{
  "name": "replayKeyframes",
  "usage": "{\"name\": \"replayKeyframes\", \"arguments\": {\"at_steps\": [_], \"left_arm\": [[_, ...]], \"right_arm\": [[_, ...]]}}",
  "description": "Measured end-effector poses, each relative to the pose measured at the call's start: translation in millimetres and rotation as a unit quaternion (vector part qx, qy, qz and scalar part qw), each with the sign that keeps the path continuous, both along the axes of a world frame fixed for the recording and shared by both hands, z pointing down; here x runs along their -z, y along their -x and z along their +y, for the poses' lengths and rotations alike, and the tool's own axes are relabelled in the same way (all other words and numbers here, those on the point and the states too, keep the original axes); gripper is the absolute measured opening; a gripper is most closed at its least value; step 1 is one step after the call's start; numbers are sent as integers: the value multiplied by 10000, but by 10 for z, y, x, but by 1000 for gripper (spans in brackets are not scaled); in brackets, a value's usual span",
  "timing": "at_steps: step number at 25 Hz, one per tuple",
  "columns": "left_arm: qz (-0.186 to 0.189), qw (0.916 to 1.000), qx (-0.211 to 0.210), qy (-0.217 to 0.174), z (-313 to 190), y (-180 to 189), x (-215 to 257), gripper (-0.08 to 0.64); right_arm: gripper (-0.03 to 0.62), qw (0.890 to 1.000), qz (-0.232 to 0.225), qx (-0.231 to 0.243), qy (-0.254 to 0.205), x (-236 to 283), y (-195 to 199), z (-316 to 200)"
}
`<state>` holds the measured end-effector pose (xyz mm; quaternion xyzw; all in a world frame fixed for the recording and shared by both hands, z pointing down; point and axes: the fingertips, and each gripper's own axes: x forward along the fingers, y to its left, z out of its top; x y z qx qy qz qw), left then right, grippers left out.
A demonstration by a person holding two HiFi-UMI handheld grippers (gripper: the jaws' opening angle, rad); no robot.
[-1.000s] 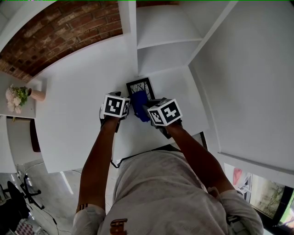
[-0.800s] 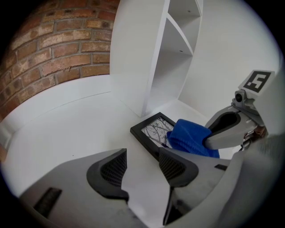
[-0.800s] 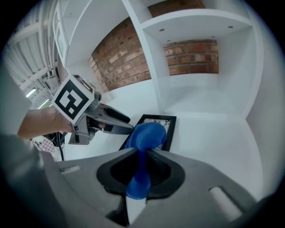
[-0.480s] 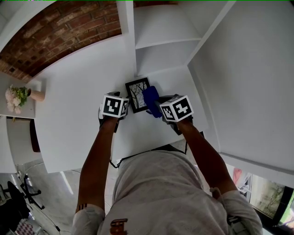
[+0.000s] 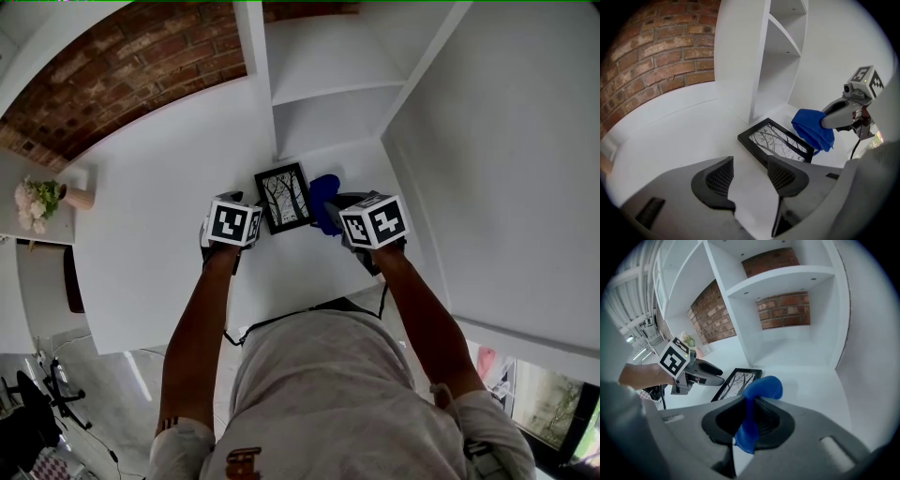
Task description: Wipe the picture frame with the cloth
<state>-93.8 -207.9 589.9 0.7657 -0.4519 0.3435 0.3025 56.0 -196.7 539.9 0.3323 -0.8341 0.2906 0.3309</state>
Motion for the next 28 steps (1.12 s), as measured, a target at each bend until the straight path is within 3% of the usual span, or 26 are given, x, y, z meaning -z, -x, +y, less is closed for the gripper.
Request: {"name": "replayKeyframes", "arguments": {"at_steps": [7,12,15,19,24,28], "left_arm": [[345,9976,238,-552,3,54,442,219],[802,9877,356,-1296,16,15,1028,211],[1137,9751,241,-1889,34,-72,1425,198],[1423,9523,138,-2695,93,-157,1925,168],[1838,9217,122,-3415,209,-253,2466,128],[1975,9037,46,-3799,313,-302,2763,97]], "right_arm": [[48,9979,-325,181,-537,484,63,-56],[48,9911,-608,392,-1115,919,213,-74],[48,9841,-811,481,-1504,1171,309,-78],[48,9689,-1126,622,-2115,1527,422,-49],[47,9403,-1637,841,-2863,1980,517,57],[48,9157,-1987,930,-3366,2294,552,142]]}}
